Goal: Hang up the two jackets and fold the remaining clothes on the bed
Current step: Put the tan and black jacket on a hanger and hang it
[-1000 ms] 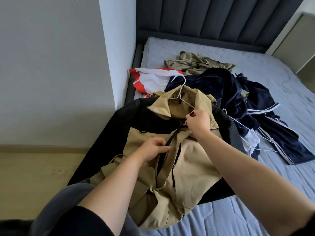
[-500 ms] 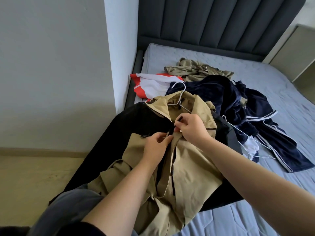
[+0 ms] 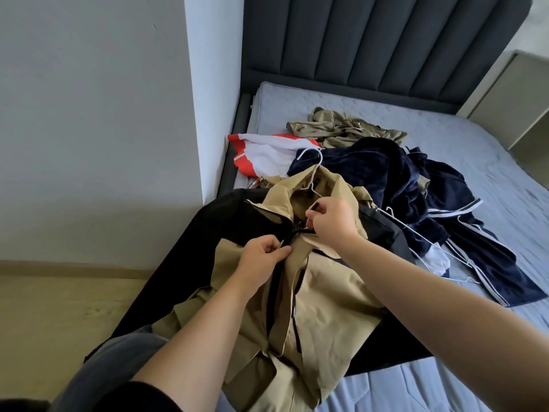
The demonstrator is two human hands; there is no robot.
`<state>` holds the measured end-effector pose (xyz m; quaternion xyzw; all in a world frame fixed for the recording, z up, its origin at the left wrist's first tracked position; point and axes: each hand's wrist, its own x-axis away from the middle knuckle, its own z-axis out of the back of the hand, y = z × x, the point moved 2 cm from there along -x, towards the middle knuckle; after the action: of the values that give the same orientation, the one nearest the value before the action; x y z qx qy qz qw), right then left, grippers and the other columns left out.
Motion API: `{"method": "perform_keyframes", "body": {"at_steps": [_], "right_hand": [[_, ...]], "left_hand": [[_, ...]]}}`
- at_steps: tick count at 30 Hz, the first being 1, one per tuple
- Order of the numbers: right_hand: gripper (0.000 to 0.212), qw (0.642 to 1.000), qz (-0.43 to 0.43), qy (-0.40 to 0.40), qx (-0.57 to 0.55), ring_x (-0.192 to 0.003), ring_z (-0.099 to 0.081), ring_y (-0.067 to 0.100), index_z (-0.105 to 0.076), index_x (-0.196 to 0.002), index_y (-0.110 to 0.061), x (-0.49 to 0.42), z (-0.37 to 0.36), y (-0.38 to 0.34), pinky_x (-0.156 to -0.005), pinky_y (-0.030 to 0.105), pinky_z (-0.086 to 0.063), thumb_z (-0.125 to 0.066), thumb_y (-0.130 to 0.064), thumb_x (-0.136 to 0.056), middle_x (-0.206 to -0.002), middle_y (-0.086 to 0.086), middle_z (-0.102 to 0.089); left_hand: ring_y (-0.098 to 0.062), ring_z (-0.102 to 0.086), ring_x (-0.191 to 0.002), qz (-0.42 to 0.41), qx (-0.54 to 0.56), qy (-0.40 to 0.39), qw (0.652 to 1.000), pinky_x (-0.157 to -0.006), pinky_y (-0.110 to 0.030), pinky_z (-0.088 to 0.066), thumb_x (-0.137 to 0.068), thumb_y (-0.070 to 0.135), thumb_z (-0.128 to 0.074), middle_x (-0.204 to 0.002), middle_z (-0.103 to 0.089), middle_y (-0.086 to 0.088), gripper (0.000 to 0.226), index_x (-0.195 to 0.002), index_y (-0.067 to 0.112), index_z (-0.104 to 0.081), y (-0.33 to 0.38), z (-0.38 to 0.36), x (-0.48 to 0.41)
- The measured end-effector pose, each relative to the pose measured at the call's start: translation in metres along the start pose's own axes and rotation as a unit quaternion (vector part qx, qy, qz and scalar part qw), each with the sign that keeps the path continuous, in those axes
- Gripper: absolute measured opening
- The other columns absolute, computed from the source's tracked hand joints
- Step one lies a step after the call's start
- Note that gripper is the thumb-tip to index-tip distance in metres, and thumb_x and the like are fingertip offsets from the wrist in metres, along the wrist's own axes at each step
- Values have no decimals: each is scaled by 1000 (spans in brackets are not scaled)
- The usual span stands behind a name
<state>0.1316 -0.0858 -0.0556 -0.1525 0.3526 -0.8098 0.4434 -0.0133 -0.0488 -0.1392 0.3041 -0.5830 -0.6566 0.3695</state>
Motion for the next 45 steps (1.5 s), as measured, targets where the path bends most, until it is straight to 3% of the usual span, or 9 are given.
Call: {"method": "perform_keyframes", "body": {"at_steps": [7,14,18,22,28,31,36,42,45], "right_hand": [[22,999,-37,29,-5,-69,-56,23,-64,-84,7,-11,-9,0,-72,42,-53,-55,-13,-92,-85,23,-67],[22,997,-24,65,29,-67,-54,24,-63,-82,4,-25,-5,3,-62,31,-45,-56,-14,-92,-78,20,-65],[22,993,-16,103,52,-62,-50,20,-58,-71,-2,-32,4,2,-50,25,-35,-55,-12,-90,-64,4,-54],[19,980,-107,162,-30,-71,-58,25,-65,-81,8,-59,34,10,-62,33,-48,-51,-5,-84,-85,19,-68],[28,988,-68,101,-95,-61,-56,7,-61,-66,-17,-72,12,7,-60,24,-44,-53,-22,-92,-65,-7,-63],[30,969,-137,89,-183,-74,-59,19,-61,-79,-10,-81,16,24,-76,33,-47,-43,-27,-96,-83,8,-66],[34,977,-169,29,128,-107,-55,39,-52,-118,0,-80,16,56,-78,35,-40,-37,-20,-95,-117,21,-58],[31,974,-119,107,159,-101,-55,34,-57,-111,-5,-82,7,61,-75,35,-40,-44,-19,-87,-118,15,-56],[37,962,-125,78,231,-116,-49,34,-53,-118,-7,-83,10,73,-97,41,-37,-43,-21,-86,-125,13,-54]], "left_hand": [[-7,-42,-54,31,39,-28,998,-64,-22,-40,-89,14,-62,-55,-41,5,31,-62,10,-47,-5,11,-1],[1,-39,-46,38,19,-16,999,-52,-9,-37,-88,9,-63,-47,-39,12,36,-57,13,-44,-9,20,-5],[-5,-41,-51,57,-25,-11,998,-58,-18,-38,-88,12,-62,-48,-40,10,37,-56,14,-45,-14,27,-6],[-9,-41,-52,78,-58,-11,995,-57,-23,-34,-89,16,-62,-49,-40,8,36,-57,15,-45,-16,28,-3],[-14,-42,-58,126,-43,16,991,-62,-29,-36,-91,20,-59,-57,-41,0,33,-63,13,-43,-24,30,0],[-16,-42,-62,143,-9,17,990,-64,-29,-35,-93,18,-55,-60,-41,-1,30,-65,12,-45,-22,29,2],[-13,-46,-65,153,19,1,988,-63,-25,-35,-95,17,-51,-62,-48,1,29,-67,11,-51,-22,24,-2],[-16,-50,-71,166,61,8,984,-72,-29,-40,-94,18,-53,-65,-51,0,31,-64,14,-52,-29,20,-8],[-17,-51,-74,164,67,6,984,-72,-28,-40,-95,17,-52,-67,-53,-1,29,-66,14,-54,-32,17,-11]]}}
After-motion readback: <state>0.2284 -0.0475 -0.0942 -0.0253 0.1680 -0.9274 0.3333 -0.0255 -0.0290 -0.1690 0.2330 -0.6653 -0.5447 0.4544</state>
